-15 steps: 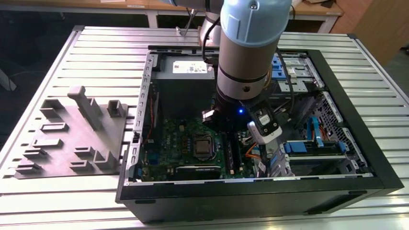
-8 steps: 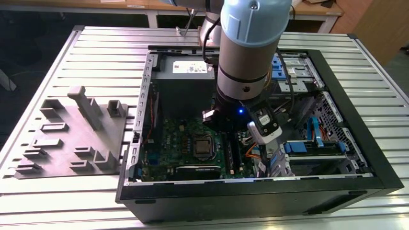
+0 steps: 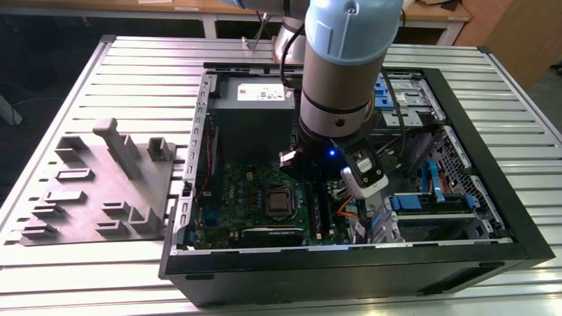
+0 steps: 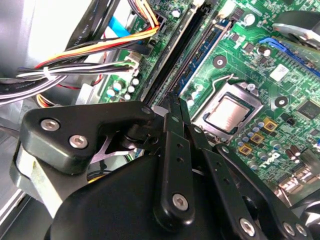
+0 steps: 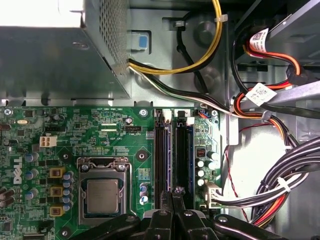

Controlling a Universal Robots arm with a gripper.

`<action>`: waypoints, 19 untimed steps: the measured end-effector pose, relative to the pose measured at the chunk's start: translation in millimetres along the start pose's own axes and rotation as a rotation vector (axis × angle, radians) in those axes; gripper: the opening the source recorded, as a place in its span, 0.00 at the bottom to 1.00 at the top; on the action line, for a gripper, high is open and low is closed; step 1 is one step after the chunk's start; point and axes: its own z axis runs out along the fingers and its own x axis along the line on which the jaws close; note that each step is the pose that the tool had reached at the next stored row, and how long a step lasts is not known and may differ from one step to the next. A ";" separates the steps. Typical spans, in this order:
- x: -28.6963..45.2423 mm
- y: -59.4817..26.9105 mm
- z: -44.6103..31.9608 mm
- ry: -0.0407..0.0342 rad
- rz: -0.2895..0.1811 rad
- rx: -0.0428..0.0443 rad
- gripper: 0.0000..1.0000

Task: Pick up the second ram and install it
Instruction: 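Insert the second ram into the second slot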

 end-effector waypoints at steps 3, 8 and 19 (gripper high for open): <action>0.4 -0.1 0.6 0.0000 0.000 0.0000 0.11; 1.0 -0.2 2.2 0.0001 0.000 0.0000 0.11; 1.4 -0.3 7.4 0.0000 0.000 -0.0001 0.11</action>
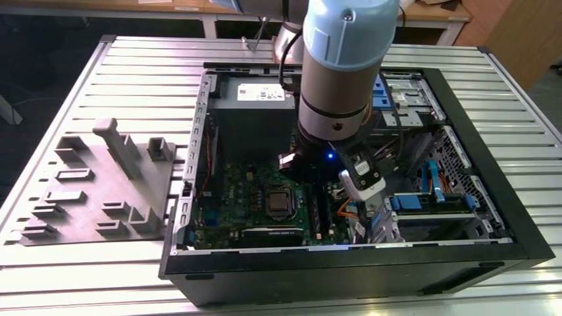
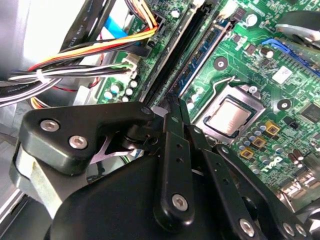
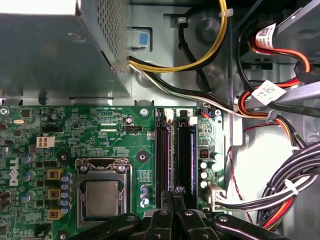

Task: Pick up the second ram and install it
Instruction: 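Insert the second ram into the second slot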

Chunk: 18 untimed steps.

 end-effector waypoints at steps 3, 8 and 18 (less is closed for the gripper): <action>0.1 -0.2 2.0 0.0001 0.000 0.0002 0.11; 0.2 -0.2 3.4 0.0001 0.000 0.0005 0.11; 0.2 -0.2 4.0 -0.0001 0.000 -0.0001 0.19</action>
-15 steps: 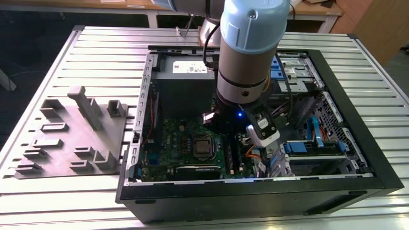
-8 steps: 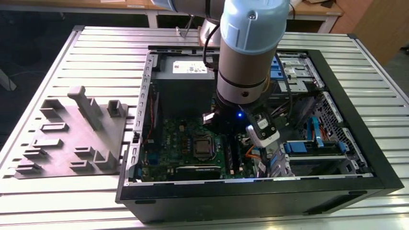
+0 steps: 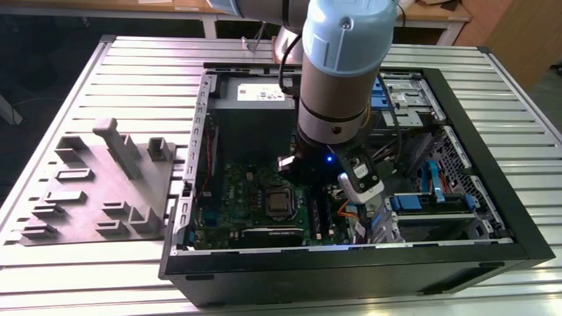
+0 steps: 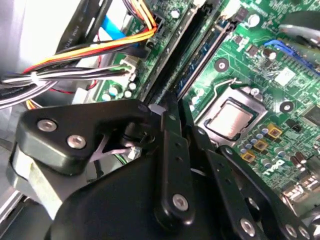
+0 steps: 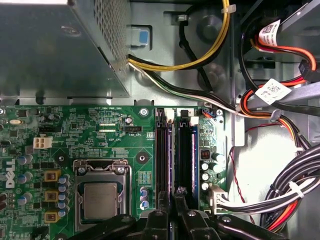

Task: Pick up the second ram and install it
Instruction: 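Insert the second ram into the second slot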

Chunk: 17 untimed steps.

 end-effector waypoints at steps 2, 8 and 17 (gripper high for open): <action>0.0 0.0 -0.1 0.0001 0.000 0.0003 0.19; -0.9 0.7 -17.5 0.0000 0.000 0.0001 0.19; -1.9 1.6 -36.4 0.0000 0.000 0.0001 0.19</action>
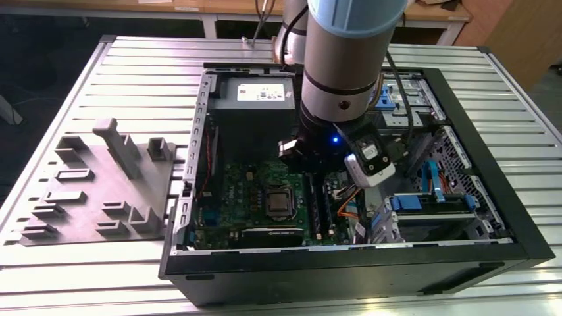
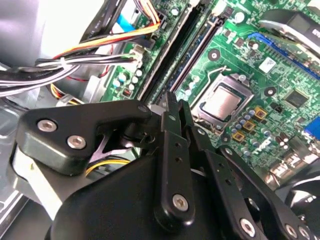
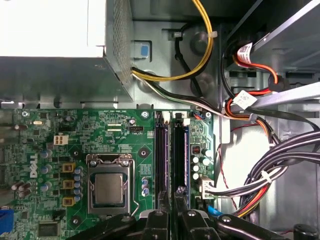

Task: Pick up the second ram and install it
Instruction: 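Insert the second ram into the second slot, then press down the second ram until it locks into place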

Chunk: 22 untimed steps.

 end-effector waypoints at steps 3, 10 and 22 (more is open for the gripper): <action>0.0 0.0 0.0 0.0000 0.000 0.0000 0.19; 0.0 0.0 -0.2 0.0001 0.000 0.0001 0.10; 0.0 0.0 -0.5 0.0000 0.000 0.0001 0.10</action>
